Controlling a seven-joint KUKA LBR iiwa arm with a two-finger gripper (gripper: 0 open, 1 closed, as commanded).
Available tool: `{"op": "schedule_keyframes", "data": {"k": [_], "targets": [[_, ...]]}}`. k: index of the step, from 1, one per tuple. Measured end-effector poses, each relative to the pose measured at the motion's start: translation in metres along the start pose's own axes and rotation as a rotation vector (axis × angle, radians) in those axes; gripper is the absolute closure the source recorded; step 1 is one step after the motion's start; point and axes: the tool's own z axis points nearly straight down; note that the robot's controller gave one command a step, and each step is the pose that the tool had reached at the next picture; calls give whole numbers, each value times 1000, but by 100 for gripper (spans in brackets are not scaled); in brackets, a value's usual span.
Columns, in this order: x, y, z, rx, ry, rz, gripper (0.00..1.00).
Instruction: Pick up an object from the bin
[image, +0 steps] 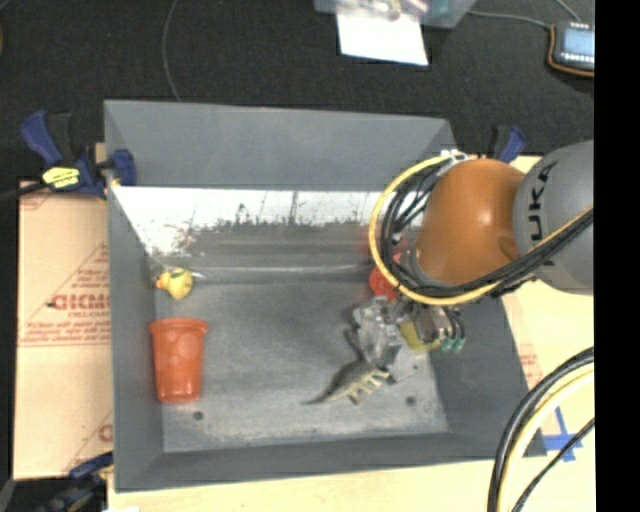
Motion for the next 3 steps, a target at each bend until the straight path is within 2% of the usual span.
{"op": "schedule_keyframes", "data": {"k": [1,2,3], "targets": [[0,0,0,0,0,0,100],[38,11,41,0,1,-138,100],[40,-3,45,-2,1,-164,100]]}}
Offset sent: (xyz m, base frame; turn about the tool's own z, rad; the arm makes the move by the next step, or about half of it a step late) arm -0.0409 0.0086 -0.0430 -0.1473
